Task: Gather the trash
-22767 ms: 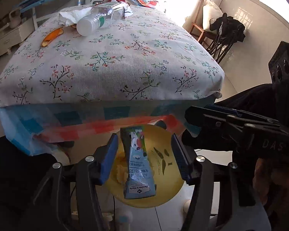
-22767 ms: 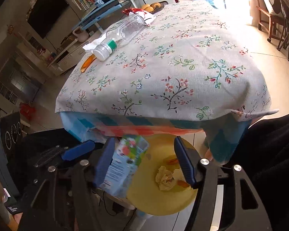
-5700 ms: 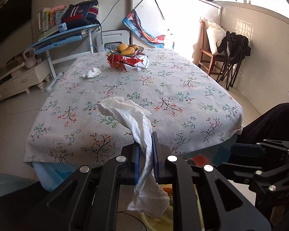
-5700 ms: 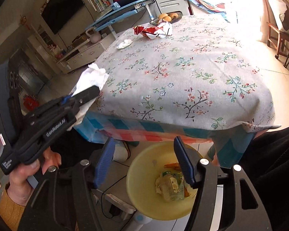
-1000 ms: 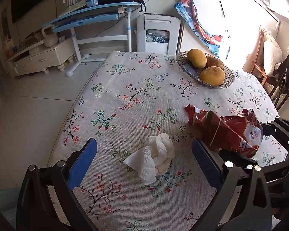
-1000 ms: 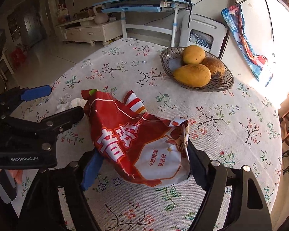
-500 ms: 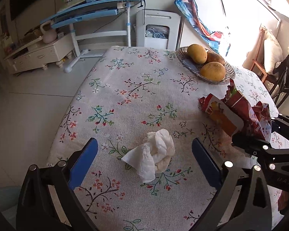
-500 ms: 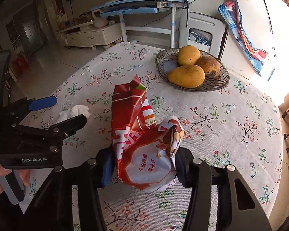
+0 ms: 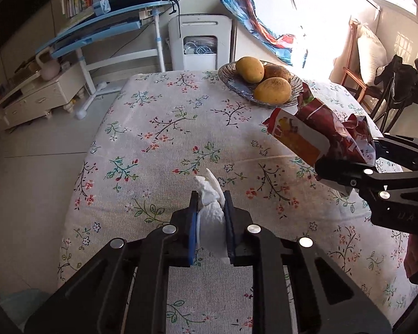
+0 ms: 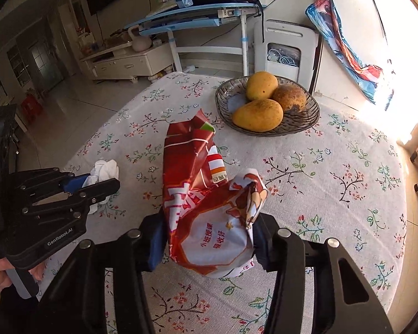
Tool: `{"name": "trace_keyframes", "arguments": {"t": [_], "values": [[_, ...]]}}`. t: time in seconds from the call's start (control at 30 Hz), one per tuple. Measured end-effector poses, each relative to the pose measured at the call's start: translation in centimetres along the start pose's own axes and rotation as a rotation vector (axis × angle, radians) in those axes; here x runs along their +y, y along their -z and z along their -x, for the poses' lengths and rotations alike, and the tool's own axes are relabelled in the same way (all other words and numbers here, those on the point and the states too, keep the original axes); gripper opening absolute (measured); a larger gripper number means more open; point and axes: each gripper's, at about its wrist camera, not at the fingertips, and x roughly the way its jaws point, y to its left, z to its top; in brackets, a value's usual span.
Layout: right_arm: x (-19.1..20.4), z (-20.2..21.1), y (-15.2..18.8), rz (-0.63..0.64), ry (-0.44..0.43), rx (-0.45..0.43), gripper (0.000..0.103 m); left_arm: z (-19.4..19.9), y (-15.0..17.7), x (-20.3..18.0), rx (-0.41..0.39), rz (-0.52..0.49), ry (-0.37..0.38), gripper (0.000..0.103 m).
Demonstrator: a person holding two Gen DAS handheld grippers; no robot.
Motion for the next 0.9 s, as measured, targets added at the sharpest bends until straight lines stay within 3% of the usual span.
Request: {"name": "trace_keyframes", "arguments": {"t": [0.3, 0.9], "values": [[0.0, 0.8, 0.3, -0.013, -0.002, -0.014, 0.051, 2.4, -0.1, -2.1, -0.068, -0.070, -0.018, 0.017], [-0.1, 1.7, 0.9, -0.026, 0.001, -0.035, 0.052, 3.6, 0.0, -2.1, -0.090, -0.046, 0.026, 0.017]]}}
